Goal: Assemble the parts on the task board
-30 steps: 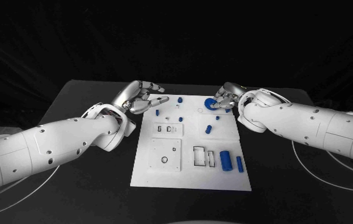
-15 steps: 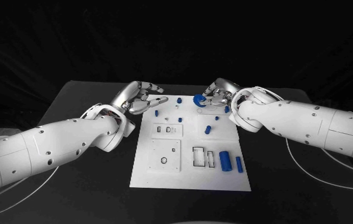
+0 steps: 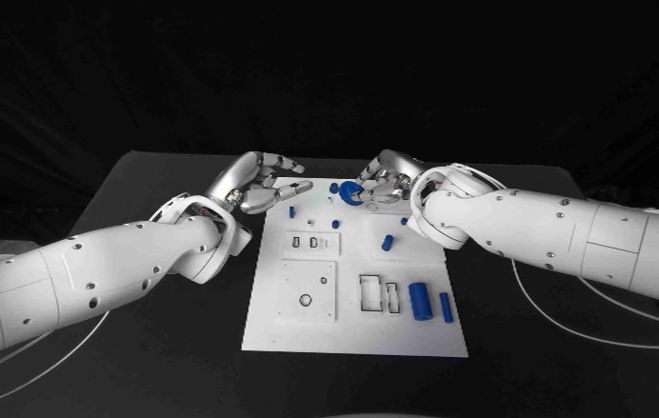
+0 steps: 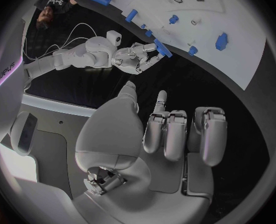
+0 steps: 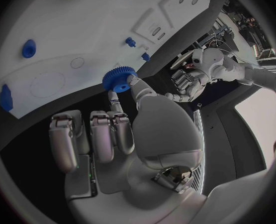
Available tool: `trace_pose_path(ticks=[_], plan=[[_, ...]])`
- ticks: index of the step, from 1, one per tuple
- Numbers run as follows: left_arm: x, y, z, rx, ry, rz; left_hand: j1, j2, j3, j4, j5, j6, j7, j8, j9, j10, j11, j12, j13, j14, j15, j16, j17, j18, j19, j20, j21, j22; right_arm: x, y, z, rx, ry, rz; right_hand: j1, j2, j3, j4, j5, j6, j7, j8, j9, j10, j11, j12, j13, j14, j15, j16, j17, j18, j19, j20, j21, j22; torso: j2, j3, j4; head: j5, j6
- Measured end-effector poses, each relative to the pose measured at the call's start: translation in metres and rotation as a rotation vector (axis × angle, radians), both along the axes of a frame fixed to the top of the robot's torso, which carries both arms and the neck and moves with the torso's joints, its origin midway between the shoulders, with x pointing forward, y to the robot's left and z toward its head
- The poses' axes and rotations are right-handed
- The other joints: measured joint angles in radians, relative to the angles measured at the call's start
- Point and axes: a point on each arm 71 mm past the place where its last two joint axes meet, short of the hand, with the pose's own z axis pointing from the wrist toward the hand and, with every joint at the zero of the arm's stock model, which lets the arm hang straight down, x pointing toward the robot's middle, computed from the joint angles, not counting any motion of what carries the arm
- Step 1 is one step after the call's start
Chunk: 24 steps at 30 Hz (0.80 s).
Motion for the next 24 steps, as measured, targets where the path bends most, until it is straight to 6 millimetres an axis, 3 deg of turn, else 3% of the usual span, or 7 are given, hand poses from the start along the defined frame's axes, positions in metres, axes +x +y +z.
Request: trace_pose_path(ticks=[24], plan=[[-0.001,0.002,0.0,0.0,0.0,0.003,0.0,0.0,0.0,0.0,0.0,0.0,0.0,0.0,0.0,0.0,0.0,0.0,0.0,0.0,0.0,0.0,0.0,0.0,0.0,0.0,0.0,0.0,0.009,0.033,-0.017,-0.03,-0.019,0.037,0.0,0.0,0.003,-0.003,-0.002,-0.003,0.003,-0.006,-0.006,0.0,0.0,0.0,0.0,0.0,0.0,0.0,0.0,0.0,0.0,0.0,0.0,0.0,0.001,-0.0004,-0.0004,0.005,0.0]])
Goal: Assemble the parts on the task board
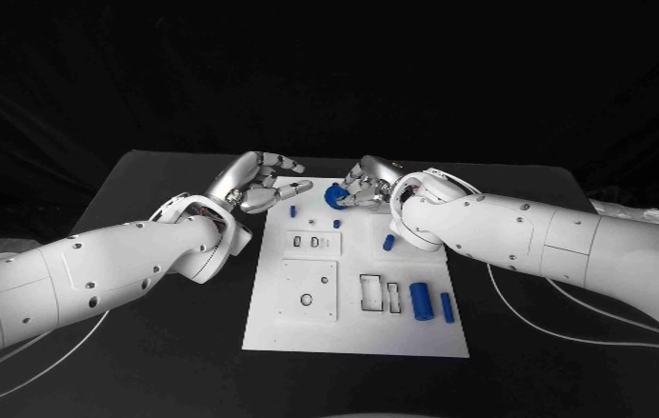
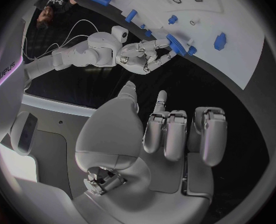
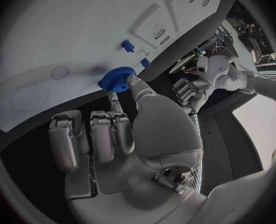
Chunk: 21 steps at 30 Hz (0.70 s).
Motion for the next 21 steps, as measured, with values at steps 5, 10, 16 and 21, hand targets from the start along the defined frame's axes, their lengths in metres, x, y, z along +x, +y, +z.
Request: trace_pose_path(ticks=[5,10,16,21], plan=[[0.0,0.0,0.0,0.0,0.0,0.001,0.0,0.0,0.0,0.0,0.0,0.0,0.0,-0.004,0.0,0.0,0.0,0.0,0.0,0.0,0.0,0.0,0.0,0.0,0.0,0.0,0.0,0.0,0.003,0.003,0.0,-0.012,-0.014,0.003,0.0,0.0,0.0,0.0,0.0,0.0,0.0,-0.001,0.0,0.0,0.0,0.0,0.0,0.0,0.0,0.0,0.0,0.0,0.0,0.0,0.0,0.0,-0.001,-0.0002,-0.0007,0.0,-0.001],[0.0,0.0,0.0,0.0,0.0,0.0,0.0,0.0,0.0,0.0,0.0,0.0,0.0,-0.004,0.0,0.0,0.0,0.0,0.0,0.0,0.0,0.0,0.0,0.0,0.0,0.0,0.0,0.0,0.005,0.006,0.0,-0.024,-0.029,0.011,0.0,0.0,0.0,0.0,-0.002,-0.002,0.001,-0.001,0.0,0.0,0.0,0.0,0.0,0.0,0.0,0.0,0.0,0.0,0.0,0.0,0.0,0.001,-0.001,0.0,0.0,0.0,0.001],[0.0,0.001,0.0,0.0,-0.001,0.003,0.0,0.0,0.0,0.0,0.0,0.0,0.0,-0.004,0.0,0.0,0.0,0.0,0.0,0.0,0.0,0.0,0.0,0.0,0.0,0.0,0.0,0.0,0.008,0.011,0.0,-0.036,-0.042,0.019,0.0,0.0,0.0,0.0,-0.005,-0.002,0.002,-0.002,0.0,0.0,0.0,0.0,0.0,0.0,0.0,0.0,0.0,0.0,0.0,0.0,0.0,0.001,-0.002,0.0004,0.0014,0.005,0.005],[0.0,0.001,0.0,-0.001,-0.002,0.002,0.0,0.0,0.0,0.0,0.0,0.0,0.0,-0.004,0.0,0.0,0.0,0.0,0.0,0.0,0.0,0.0,0.001,0.0,0.0,0.0,0.0,0.0,0.009,0.014,-0.006,-0.044,-0.04,0.018,0.0,0.0,0.0,0.0,-0.005,-0.002,0.002,-0.001,0.0,0.0,0.0,0.0,0.0,0.0,0.0,0.0,0.0,0.0,0.0,0.0,0.0,0.001,-0.002,0.0005,0.0022,0.003,0.003]])
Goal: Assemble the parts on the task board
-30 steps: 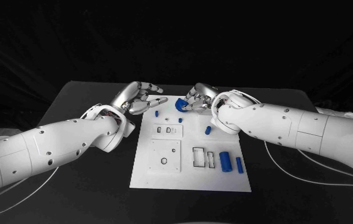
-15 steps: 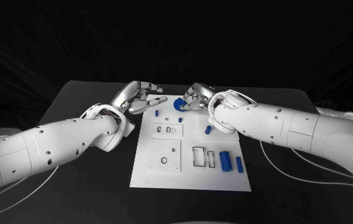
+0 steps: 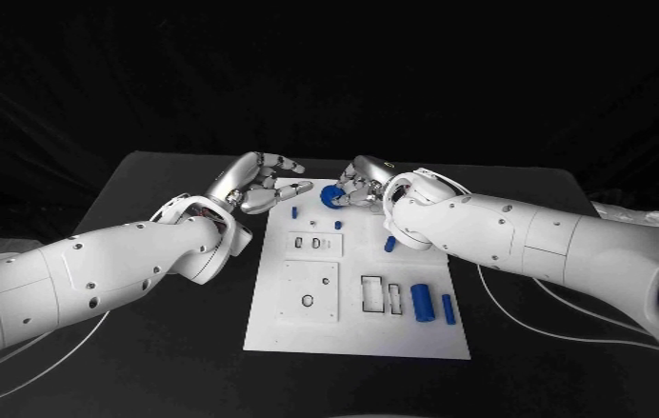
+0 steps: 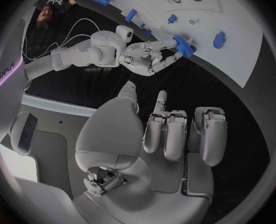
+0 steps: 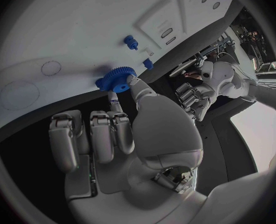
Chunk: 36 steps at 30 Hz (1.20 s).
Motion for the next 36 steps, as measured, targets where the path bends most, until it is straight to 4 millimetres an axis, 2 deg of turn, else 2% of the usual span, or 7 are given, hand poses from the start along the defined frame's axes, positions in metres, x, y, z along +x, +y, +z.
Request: trace_pose_path(ticks=[17,22,29,33,36], plan=[[-0.0008,-0.0013,0.0004,-0.002,-0.001,-0.003,0.0,0.0,0.0,0.0,0.0,0.0,0.0,0.0,0.0,0.0,0.0,0.0,0.0,0.0,0.0,0.0,0.0,0.0,0.0,0.0,0.0,0.0,0.0018,-0.0004,-0.005,-0.033,-0.004,0.006,0.0,0.0,0.0,0.0,-0.004,-0.002,0.002,0.004,-0.003,0.0,0.0,0.0,0.0,0.0,0.0,0.0,0.001,0.0,0.0,0.0,0.0,0.0,0.001,-0.0001,-0.0012,0.002,-0.007],[-0.0009,-0.0014,0.0005,-0.003,-0.001,-0.003,0.0,0.0,0.0,0.0,0.0,0.0,0.0,0.0,0.0,0.0,0.0,0.0,0.0,0.0,0.0,0.0,0.0,0.0,0.0,0.0,0.0,0.0,0.0019,0.0017,-0.0052,-0.038,-0.003,0.008,0.0,0.0,0.002,0.002,-0.008,-0.012,-0.004,0.004,-0.003,0.001,0.001,0.0,0.0,0.0,0.0,0.0,0.001,0.0,0.0,0.0,0.0,0.0,0.001,0.0001,-0.0012,0.0,-0.005],[-0.0012,-0.0008,0.0006,-0.003,-0.001,-0.002,0.0,0.0,0.0,0.0,0.0,0.0,0.0,0.0,0.0,0.0,0.0,0.0,0.0,0.0,0.0,0.0,0.0,0.0,0.0,0.0,0.0,0.0,0.0017,0.0034,-0.0055,-0.043,-0.002,0.01,0.0,0.0,0.007,0.001,-0.008,-0.032,-0.001,0.004,-0.01,0.004,0.003,0.0,0.001,0.0,0.0,0.0,0.001,0.0,0.0,0.0,0.0,0.0,0.001,0.0003,-0.0012,0.002,-0.008],[-0.0013,-0.0004,0.0006,-0.003,-0.001,-0.001,0.0,0.0,0.0,0.0,0.0,0.0,0.0,0.0,0.0,0.0,0.0,0.0,0.0,0.0,0.0,0.0,0.0,0.0,0.0,0.0,0.0,0.0,0.0013,0.0046,-0.0062,-0.046,0.002,0.012,0.0,0.0,0.01,-0.001,-0.007,-0.072,-0.004,0.006,-0.02,0.003,0.004,0.0,0.001,0.0,0.0,0.0,0.001,0.0,0.0,0.0,0.0,0.0,0.001,0.0004,-0.0012,0.003,-0.01],[-0.0015,-0.0003,0.0007,-0.003,-0.001,-0.001,0.0,0.0,0.0,0.0,0.0,0.0,0.0,0.0,0.0,0.0,0.0,0.0,0.001,0.0,0.0,0.0,0.0,0.0,0.0,0.0,0.0,0.0,0.0014,0.0052,-0.0067,-0.048,0.004,0.012,0.0,0.0,0.013,-0.004,-0.011,-0.127,-0.013,0.006,-0.033,0.004,0.003,0.0,0.001,0.0,0.0,0.0,0.001,0.0,0.0,0.0,0.0,0.0,0.001,0.0003,-0.0012,0.003,-0.01]])
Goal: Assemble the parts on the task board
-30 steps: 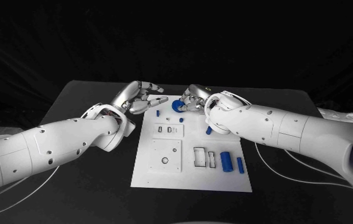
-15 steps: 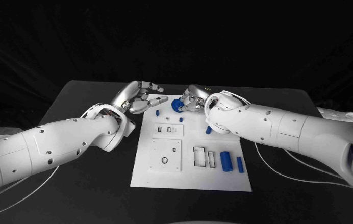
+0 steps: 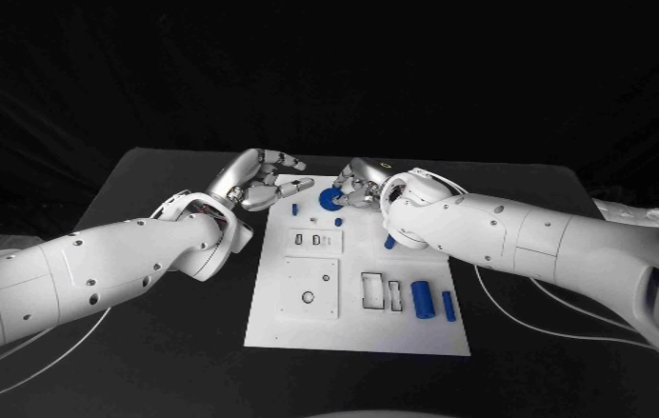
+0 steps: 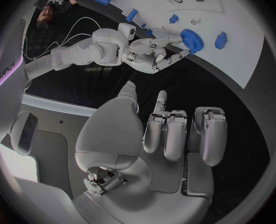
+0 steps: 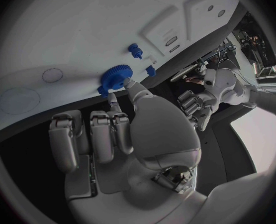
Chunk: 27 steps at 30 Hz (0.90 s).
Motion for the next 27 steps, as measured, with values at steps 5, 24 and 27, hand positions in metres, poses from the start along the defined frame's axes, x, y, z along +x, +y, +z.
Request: trace_pose_path(ticks=[5,24,27], plan=[[0.0,0.0,0.0,0.0,0.0,0.0,0.0,0.0,0.0,0.0,0.0,0.0,0.0,0.0,0.0,0.0,0.0,0.0,0.0,0.0,0.0,0.0,0.0,0.0,0.0,0.0,0.0,0.0,0.0,0.0,0.0,-0.003,0.002,-0.001,-0.004,-0.004,0.0,0.0,0.0,-0.073,-0.016,0.0,-0.014,0.0,-0.015,0.0,0.0,-0.004,-0.004,0.0,0.0,0.0,0.0,0.0,0.0,0.0,0.0,0.0,0.0,-0.001,0.001],[0.001,0.0,0.0,0.001,-0.001,0.002,0.0,0.0,0.0,0.0,0.0,0.0,0.0,0.0,0.0,0.0,0.0,0.0,0.0,0.0,0.0,0.0,0.0,0.0,0.0,0.0,0.0,0.0,-0.012,-0.014,0.013,0.071,-0.06,0.006,-0.031,0.002,0.003,0.003,0.004,0.023,-0.022,0.038,0.008,0.0,-0.022,0.0,0.0,-0.003,-0.018,0.0,0.0,0.0,0.0,-0.015,0.0,0.0,-0.001,0.001,0.0,0.001,0.005],[0.002,-0.001,0.0,0.002,-0.001,0.002,0.0,0.0,0.0,0.0,0.0,0.0,0.0,0.0,0.0,0.0,0.0,0.0,0.0,0.0,0.0,0.0,0.0,0.0,0.0,0.0,0.0,0.0,-0.015,-0.024,0.026,0.105,-0.096,0.007,-0.046,0.0,-0.002,0.013,0.008,0.052,-0.021,0.046,0.013,0.0,-0.022,0.0,0.0,-0.003,-0.018,0.0,0.0,0.0,0.0,-0.015,0.0,0.0,-0.001,0.0009,-0.0005,0.001,0.005]])
